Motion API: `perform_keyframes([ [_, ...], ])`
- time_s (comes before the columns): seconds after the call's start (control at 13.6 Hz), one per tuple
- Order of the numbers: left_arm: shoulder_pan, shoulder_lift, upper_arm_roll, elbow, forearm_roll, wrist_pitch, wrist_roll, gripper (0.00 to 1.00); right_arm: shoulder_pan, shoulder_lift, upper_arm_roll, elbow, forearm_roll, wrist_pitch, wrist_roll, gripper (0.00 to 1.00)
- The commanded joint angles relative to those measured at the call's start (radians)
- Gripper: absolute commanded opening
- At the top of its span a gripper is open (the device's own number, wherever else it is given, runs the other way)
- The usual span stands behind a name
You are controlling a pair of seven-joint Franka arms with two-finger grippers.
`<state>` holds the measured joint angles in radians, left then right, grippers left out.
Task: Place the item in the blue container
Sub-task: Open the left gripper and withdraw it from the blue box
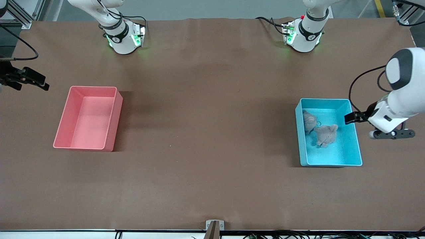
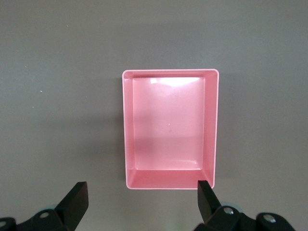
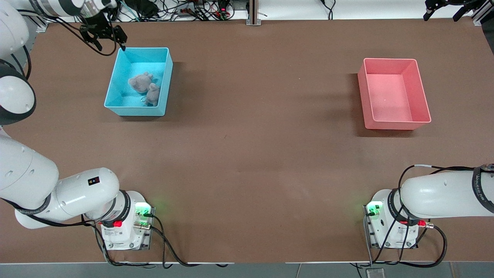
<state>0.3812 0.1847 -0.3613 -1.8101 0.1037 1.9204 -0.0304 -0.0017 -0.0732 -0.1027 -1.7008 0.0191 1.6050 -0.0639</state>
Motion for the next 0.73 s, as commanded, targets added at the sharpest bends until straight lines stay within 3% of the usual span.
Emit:
perform_keyframes([
  [0.0,0.013,-0.043,-0.007,0.046,-0.027,-0.067,0.018,1.0,-0.008,-0.017,0.008,-0.019,-0.011,0.012,-0.01,1.0],
  [0.15,0.013,-0.083,-0.005,0.075,-0.05,-0.099,0.018,1.0,0.006,-0.019,0.011,-0.017,-0.054,0.015,-0.01,1.0],
  [0.44,0.012,-0.105,-0.007,0.201,-0.073,-0.225,0.018,1.0,0.009,-0.017,0.012,-0.019,-0.053,0.015,-0.01,1.0],
  [0.66,0.007,-0.122,-0.005,0.229,-0.097,-0.244,0.018,1.0,0.008,-0.016,0.011,-0.017,-0.024,0.013,-0.01,1.0],
])
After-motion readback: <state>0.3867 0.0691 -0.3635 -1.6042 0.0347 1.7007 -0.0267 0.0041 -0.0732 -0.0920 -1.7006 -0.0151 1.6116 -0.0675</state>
